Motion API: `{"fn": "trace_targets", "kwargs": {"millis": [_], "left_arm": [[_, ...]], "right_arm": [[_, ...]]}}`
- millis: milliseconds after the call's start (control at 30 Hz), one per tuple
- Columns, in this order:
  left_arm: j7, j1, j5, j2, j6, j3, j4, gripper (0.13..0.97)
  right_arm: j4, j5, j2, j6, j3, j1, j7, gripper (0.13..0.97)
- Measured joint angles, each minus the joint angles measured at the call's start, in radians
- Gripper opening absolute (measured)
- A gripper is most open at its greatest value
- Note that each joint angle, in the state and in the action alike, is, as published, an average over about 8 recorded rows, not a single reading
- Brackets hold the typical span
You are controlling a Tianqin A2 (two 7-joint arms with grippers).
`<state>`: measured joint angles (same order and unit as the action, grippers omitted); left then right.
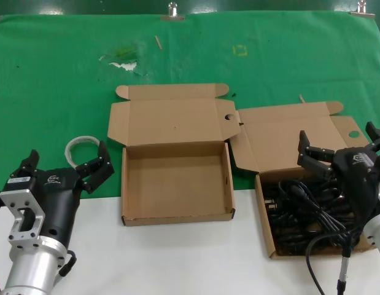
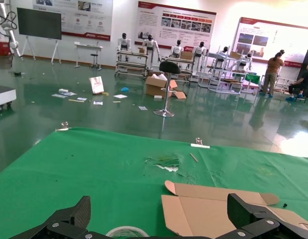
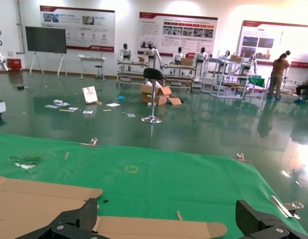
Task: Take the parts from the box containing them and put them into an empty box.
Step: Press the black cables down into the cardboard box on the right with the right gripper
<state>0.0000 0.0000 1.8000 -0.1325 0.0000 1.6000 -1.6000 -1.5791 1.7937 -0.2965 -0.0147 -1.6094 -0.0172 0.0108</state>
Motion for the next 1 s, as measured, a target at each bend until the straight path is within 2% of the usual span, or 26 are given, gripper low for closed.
{"fn": "trace_targets", "kwargs": {"millis": [1000], "left_arm": [[0.000,0.000,0.000,0.000,0.000,0.000,0.000,0.960]], "right_arm": [[-0.015,0.005,-0.002,0.010,0.007,0.012,-0.008,0.966]]}}
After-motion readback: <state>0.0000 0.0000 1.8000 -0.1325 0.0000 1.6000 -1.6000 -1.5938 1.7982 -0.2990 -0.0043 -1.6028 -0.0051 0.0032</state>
